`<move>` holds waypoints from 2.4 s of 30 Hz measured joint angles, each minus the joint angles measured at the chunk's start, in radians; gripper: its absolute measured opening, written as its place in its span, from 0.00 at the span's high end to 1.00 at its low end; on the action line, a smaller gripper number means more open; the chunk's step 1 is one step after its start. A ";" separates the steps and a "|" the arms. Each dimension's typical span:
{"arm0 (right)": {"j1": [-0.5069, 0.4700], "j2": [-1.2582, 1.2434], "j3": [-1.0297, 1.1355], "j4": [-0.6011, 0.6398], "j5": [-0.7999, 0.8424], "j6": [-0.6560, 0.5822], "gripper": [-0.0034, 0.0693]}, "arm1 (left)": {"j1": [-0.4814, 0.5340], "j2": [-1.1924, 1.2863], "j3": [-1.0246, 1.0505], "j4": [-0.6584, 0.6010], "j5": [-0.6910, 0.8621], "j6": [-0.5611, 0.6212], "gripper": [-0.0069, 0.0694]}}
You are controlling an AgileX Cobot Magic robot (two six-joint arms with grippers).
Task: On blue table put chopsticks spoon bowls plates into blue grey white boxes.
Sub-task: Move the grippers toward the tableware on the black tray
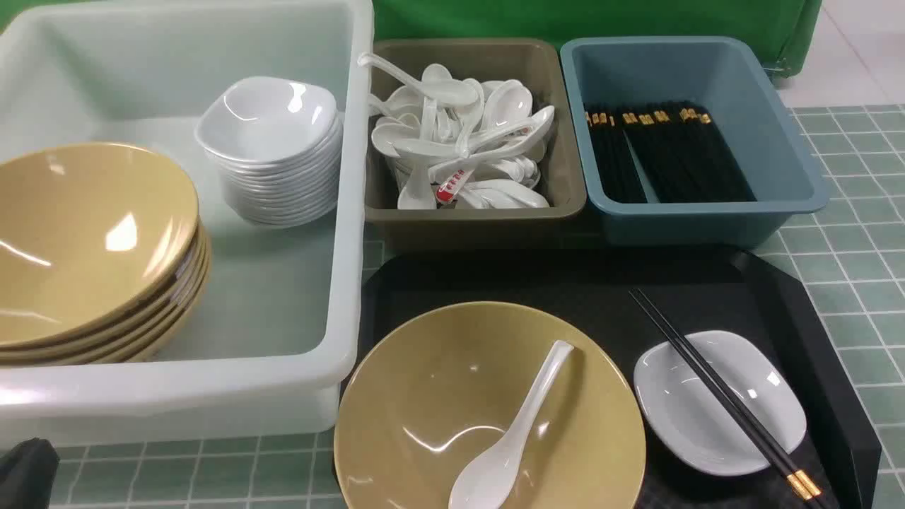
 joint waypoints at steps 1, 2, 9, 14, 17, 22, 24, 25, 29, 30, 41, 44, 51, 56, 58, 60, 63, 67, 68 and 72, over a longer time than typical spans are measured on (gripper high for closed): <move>0.000 0.000 0.000 0.000 0.000 0.000 0.63 | 0.000 0.000 0.000 0.000 0.000 0.000 0.92; 0.000 0.000 0.000 0.000 0.000 0.000 0.63 | 0.000 0.000 0.000 0.000 0.000 0.000 0.92; 0.000 0.000 0.000 0.000 0.000 0.000 0.63 | 0.000 0.000 0.000 0.000 0.000 0.000 0.92; 0.000 0.000 0.000 0.000 0.000 0.000 0.63 | 0.000 0.000 0.000 0.000 0.000 0.000 0.92; 0.000 0.000 0.000 0.000 0.000 0.000 0.63 | 0.000 0.000 0.000 0.000 0.000 0.000 0.92; 0.000 0.000 0.000 0.000 0.000 0.000 0.63 | 0.000 0.000 0.000 0.000 0.000 0.000 0.92; 0.000 0.000 0.000 0.000 0.000 0.000 0.63 | 0.000 0.000 0.000 0.000 0.000 0.000 0.92; 0.000 0.000 0.000 0.000 0.000 0.000 0.63 | 0.000 0.000 0.000 0.000 0.000 0.000 0.92; 0.000 0.000 0.000 0.000 0.000 0.000 0.63 | 0.000 0.000 0.000 0.000 0.000 0.000 0.92; 0.000 0.000 0.000 0.000 0.000 0.001 0.63 | 0.000 0.000 0.000 0.000 0.000 0.000 0.92; 0.000 0.000 0.000 0.000 0.000 0.003 0.63 | 0.000 0.000 0.000 0.000 0.000 0.000 0.92; 0.000 0.000 0.000 0.000 0.000 0.023 0.63 | 0.000 0.000 0.000 0.000 0.000 0.002 0.92; 0.000 0.000 0.000 0.000 0.000 0.038 0.63 | 0.000 0.000 0.000 0.022 0.000 0.002 0.92; 0.000 0.000 0.000 0.000 0.000 0.043 0.63 | 0.000 0.000 0.000 0.008 -0.004 0.002 0.92; 0.000 0.000 0.000 0.000 0.000 0.043 0.63 | 0.000 0.000 0.000 0.000 -0.006 0.001 0.92; 0.000 0.000 0.000 0.000 0.000 0.043 0.63 | 0.000 0.000 0.000 -0.039 -0.018 -0.016 0.92; 0.000 0.000 0.000 0.003 -0.001 0.060 0.63 | 0.000 0.000 0.000 -0.157 -0.040 -0.077 0.92; 0.000 0.000 0.000 0.160 -0.015 0.331 0.63 | 0.000 0.000 0.000 -0.566 -0.064 -0.322 0.92; 0.000 0.000 0.000 0.206 -0.016 0.390 0.63 | 0.000 0.000 0.000 -0.661 -0.069 -0.360 0.92; 0.000 0.000 0.000 0.319 -0.021 0.662 0.63 | 0.000 0.000 0.000 -0.849 -0.087 -0.431 0.92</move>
